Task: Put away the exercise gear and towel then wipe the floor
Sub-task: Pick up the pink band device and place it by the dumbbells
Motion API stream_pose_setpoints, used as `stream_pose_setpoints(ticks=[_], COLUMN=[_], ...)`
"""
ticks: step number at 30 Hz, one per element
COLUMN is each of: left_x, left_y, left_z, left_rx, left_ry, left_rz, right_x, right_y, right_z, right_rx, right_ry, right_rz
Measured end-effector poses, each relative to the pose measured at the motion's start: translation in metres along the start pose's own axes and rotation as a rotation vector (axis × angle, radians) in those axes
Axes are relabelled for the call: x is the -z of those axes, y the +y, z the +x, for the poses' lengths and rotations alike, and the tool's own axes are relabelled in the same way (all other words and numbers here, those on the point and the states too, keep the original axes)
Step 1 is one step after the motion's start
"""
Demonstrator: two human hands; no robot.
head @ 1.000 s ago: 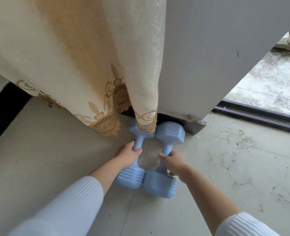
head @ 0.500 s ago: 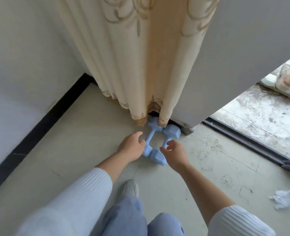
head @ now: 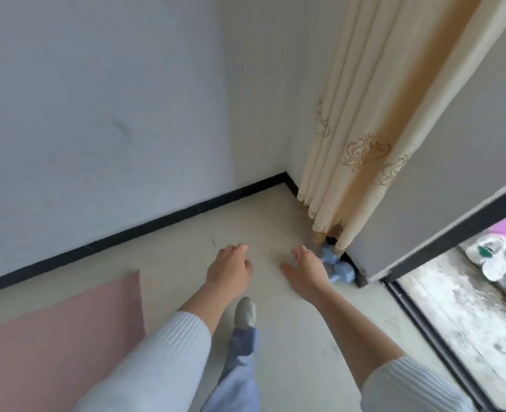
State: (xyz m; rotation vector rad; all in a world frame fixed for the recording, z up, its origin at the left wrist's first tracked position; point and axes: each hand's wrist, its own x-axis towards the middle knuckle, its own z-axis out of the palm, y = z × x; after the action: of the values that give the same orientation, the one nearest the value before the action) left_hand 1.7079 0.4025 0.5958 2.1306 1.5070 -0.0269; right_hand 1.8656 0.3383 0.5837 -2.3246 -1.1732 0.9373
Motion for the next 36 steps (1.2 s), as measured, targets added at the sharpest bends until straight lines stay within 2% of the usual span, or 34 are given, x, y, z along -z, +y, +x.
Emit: stream_pose_setpoints(ticks=[6, 12, 20, 26, 36], left_x=[0.065, 0.117, 0.168, 0.2, 0.24], left_y=[-0.075, -0.198, -0.407, -0.559, -0.795], left_z=[-0.158, -0.302, -0.516, -0.671, -0.794], left_rx=[0.217, 0.424, 0.669, 0.927, 1.231], left_ry=[0.19, 0.369, 0.496, 0.551, 0.609], left_rz=[-0.102, -0.123, -0.093, -0.073, -0.06], right_x=[-0.044, -0.141, -0.321, -0.467, -0.697], right_y=[-0.091, -0.192, -0.347, -0.444, -0.612], right_z=[-0.12, -0.233, -0.408, -0.552, -0.691], right_rx=[0.279, 0.531, 0.826, 1.054, 1.406], right_ry=[-0.15, -0.322, -0.45, -0.592, -0.672], right_rz=[-0.194, -0.335, -0.473, -0.488, -0.709])
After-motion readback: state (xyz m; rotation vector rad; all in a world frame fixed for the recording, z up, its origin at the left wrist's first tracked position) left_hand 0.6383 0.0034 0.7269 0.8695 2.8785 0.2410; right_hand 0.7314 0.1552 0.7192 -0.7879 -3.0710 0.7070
